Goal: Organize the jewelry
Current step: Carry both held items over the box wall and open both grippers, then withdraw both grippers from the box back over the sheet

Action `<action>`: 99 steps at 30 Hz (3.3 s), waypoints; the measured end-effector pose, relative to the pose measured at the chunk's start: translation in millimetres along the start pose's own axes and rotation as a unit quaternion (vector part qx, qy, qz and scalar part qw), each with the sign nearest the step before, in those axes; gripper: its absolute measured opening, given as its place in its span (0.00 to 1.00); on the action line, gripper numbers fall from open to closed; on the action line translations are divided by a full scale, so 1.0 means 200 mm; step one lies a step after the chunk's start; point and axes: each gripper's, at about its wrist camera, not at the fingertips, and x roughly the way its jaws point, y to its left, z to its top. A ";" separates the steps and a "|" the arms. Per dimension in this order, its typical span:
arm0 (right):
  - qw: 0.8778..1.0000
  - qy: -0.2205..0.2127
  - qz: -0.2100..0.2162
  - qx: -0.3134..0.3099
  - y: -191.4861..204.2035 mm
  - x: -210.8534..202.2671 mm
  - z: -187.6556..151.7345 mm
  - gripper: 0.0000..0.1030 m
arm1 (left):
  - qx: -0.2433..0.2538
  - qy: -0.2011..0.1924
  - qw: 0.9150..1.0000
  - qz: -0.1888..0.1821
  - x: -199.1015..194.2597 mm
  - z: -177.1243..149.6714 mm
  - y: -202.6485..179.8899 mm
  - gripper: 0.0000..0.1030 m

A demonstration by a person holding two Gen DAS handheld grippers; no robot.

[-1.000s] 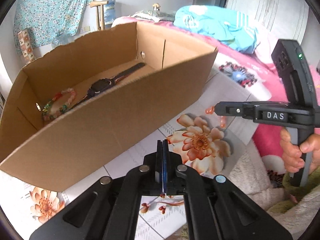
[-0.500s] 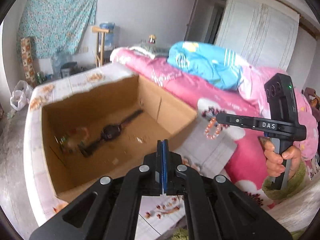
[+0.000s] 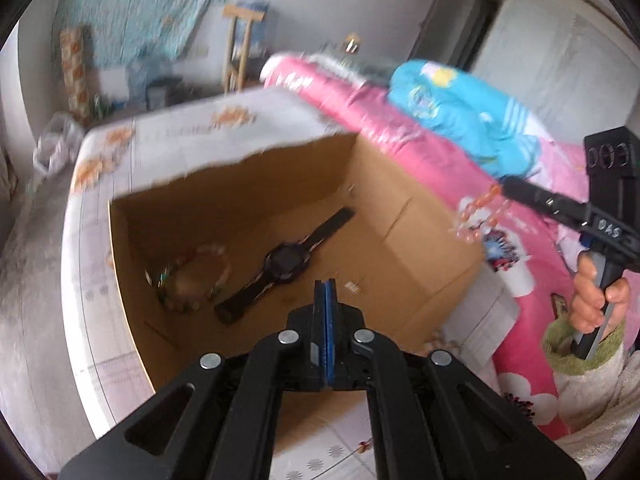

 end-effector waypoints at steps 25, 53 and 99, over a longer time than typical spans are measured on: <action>0.989 0.136 -0.025 -0.054 -0.08 0.45 0.09 0.07 | 0.007 0.130 0.990 0.062 0.24 0.01 0.15 0.21; 0.985 0.106 -0.119 -0.068 0.09 0.12 -0.02 0.15 | -0.039 -0.134 0.986 0.093 -0.34 -0.31 -0.04 0.85; 0.949 0.153 -0.273 -0.027 0.31 0.24 -0.48 0.92 | -0.153 0.020 0.951 0.267 -0.05 -0.41 -0.15 0.95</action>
